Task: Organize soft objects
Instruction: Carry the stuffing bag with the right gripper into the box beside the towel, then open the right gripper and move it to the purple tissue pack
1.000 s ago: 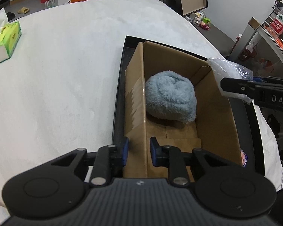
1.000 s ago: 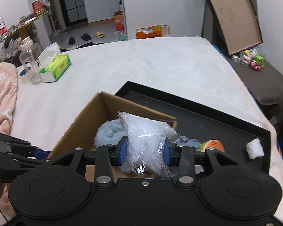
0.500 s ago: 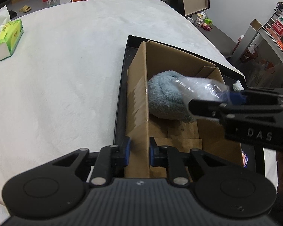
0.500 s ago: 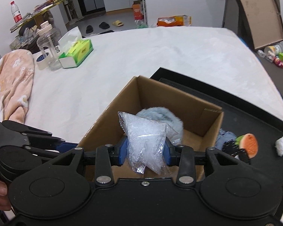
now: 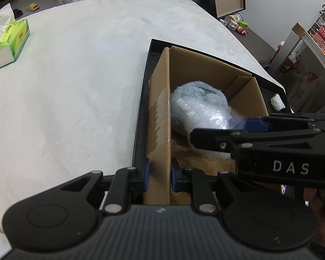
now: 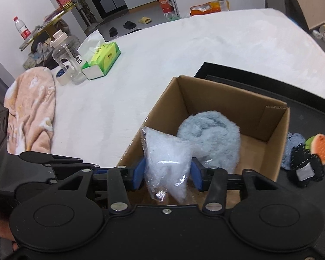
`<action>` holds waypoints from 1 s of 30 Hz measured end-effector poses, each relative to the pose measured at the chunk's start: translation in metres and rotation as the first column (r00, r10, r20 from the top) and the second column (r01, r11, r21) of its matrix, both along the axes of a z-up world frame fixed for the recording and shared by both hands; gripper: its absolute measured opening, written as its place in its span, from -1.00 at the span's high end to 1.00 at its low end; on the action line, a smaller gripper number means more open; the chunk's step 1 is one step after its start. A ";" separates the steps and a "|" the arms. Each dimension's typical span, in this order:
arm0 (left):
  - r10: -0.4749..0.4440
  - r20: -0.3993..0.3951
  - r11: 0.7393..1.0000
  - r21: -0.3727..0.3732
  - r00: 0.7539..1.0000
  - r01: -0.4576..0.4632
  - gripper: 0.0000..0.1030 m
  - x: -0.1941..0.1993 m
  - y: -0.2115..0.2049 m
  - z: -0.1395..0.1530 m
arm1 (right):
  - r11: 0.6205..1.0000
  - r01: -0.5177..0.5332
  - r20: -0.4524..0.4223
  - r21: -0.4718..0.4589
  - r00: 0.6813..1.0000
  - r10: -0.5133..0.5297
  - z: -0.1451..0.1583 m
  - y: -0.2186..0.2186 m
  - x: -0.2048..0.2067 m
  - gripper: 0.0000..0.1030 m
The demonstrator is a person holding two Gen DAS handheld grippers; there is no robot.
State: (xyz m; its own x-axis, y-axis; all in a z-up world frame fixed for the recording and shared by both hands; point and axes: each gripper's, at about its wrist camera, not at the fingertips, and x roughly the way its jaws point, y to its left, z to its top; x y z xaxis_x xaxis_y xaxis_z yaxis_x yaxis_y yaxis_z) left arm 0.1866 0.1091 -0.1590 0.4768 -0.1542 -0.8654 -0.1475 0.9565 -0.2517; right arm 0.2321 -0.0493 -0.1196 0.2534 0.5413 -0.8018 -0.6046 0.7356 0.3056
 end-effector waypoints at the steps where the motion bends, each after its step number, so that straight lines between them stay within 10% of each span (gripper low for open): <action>1: 0.000 0.000 1.000 0.001 1.000 0.000 0.65 0.000 0.000 0.000 | 1.000 -0.001 -0.009 0.002 1.000 0.001 -0.001 0.000 0.000 0.08; 16: -0.055 0.060 0.994 0.097 0.997 0.049 0.55 -0.003 -0.018 0.019 | 0.998 0.068 0.015 0.015 0.998 -0.068 0.013 -0.033 -0.003 -0.43; 30: -0.094 0.099 0.983 0.168 0.991 0.077 -0.37 -0.003 -0.043 0.035 | 0.989 0.143 0.092 -0.019 0.986 -0.141 0.028 -0.091 -0.019 -0.73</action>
State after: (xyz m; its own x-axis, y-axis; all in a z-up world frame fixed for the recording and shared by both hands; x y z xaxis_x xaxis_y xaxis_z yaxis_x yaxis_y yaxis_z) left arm 0.1840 0.0661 -0.1236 0.5585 -0.0590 -0.8274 -0.0441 0.9939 -0.1006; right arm 0.2129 -0.1399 -0.0919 0.3982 0.4742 -0.7853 -0.5174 0.8230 0.2346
